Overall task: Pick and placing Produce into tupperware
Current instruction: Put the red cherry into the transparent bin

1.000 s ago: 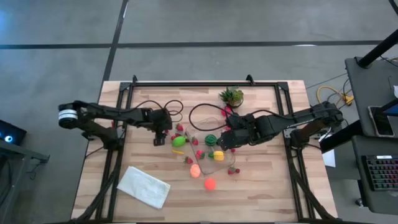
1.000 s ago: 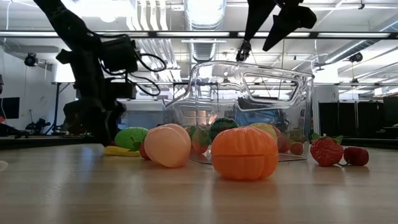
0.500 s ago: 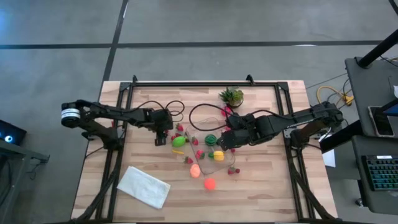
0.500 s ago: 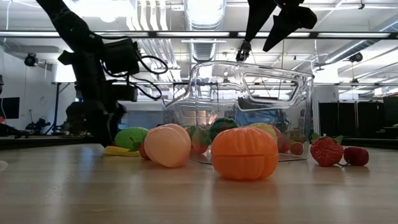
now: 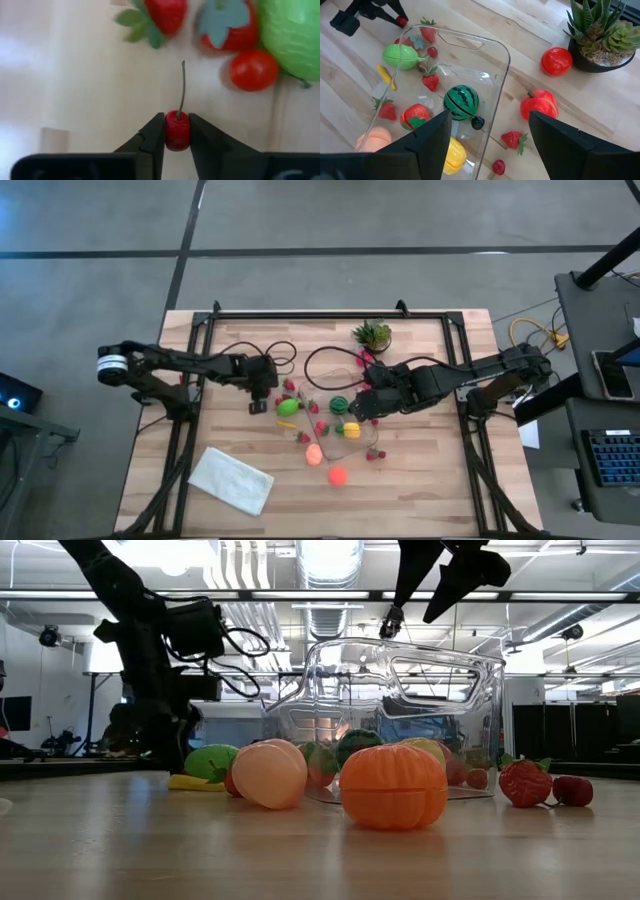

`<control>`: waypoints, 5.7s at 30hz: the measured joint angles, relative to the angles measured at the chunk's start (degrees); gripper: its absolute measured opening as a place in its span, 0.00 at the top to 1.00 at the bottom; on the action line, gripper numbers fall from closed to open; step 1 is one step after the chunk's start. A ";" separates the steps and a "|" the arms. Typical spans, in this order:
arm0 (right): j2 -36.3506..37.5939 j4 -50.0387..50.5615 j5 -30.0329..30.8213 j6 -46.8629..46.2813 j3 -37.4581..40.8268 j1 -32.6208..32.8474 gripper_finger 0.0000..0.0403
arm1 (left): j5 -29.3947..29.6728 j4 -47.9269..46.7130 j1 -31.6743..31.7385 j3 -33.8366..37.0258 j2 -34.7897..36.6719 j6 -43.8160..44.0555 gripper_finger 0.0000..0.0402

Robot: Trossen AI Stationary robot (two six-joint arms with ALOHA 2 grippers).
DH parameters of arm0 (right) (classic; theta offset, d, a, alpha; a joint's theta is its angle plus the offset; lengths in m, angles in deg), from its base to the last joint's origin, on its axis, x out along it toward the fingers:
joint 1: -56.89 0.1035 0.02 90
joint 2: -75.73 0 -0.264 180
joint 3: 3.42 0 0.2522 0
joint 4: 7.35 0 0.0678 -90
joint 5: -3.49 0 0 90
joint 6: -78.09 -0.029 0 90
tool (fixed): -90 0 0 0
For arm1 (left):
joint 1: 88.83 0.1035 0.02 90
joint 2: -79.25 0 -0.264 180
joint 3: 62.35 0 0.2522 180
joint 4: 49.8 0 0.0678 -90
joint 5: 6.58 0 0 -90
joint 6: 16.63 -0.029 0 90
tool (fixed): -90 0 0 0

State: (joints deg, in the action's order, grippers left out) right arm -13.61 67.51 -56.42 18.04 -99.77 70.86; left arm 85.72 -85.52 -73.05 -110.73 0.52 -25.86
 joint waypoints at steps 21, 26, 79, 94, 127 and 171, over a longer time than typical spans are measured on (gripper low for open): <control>1.08 0.69 5.97 -10.89 -0.28 1.16 0.36 | -16.11 10.94 -6.74 -16.60 3.99 10.87 0.87; 2.81 1.65 6.64 -12.10 -0.33 1.79 0.36 | -13.09 10.90 -9.13 -20.55 -2.54 10.82 0.87; -15.73 -14.75 -1.02 -29.89 14.82 35.39 0.36 | -4.33 -7.29 -12.40 -21.19 3.99 25.46 0.33; -12.79 -15.37 -0.12 -27.52 21.89 33.45 0.52 | -4.72 -6.99 -12.54 -21.05 5.60 25.55 0.33; -8.74 -27.23 -4.61 8.66 29.31 25.68 0.40 | -4.65 -6.96 -12.55 -20.12 5.28 25.55 0.33; -8.79 -36.63 -6.27 7.61 34.42 23.96 0.55 | -4.63 -5.48 -12.56 -19.80 4.86 25.57 0.33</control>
State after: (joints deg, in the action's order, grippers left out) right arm -22.40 30.88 -62.70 25.65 -65.35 94.82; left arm 81.09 -91.00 -85.61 -130.53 5.38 -0.29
